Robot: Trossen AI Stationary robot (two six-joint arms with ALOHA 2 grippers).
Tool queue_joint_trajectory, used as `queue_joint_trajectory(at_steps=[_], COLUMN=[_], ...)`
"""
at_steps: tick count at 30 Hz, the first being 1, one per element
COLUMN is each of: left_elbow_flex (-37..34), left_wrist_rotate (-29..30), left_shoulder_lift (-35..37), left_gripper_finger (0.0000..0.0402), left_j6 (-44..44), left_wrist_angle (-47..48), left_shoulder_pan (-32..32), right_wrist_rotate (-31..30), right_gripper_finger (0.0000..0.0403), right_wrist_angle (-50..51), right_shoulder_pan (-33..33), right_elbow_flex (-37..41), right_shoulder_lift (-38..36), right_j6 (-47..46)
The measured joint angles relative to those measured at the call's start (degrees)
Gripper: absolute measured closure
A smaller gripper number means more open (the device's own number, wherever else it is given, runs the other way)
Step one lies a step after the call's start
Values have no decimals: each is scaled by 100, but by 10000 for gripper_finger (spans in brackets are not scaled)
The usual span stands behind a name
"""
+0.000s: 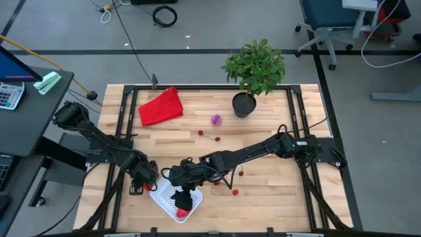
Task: Pick and placing Produce into tupperware
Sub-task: Put the strawberry in the basket
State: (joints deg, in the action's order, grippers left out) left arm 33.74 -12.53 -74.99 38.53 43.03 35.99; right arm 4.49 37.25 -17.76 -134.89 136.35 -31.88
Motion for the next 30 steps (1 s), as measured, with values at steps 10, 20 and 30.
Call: queue_joint_trajectory(at_steps=[10,20,30], left_elbow_flex=[2,7,7], left_wrist_rotate=[-110,-125,-453], left_shoulder_lift=[1,3,3], left_gripper_finger=[282,289,299], left_j6=[-12,10,176], left_wrist_angle=[6,10,35], left_shoulder_pan=[-99,-464,-507], right_wrist_rotate=[2,1,0], right_gripper_finger=[148,148,148], right_wrist_angle=[-2,0,0], right_shoulder_pan=[0,0,0], right_elbow_flex=[0,0,0], right_shoulder_lift=[-2,0,-1], right_j6=[99,167,208])
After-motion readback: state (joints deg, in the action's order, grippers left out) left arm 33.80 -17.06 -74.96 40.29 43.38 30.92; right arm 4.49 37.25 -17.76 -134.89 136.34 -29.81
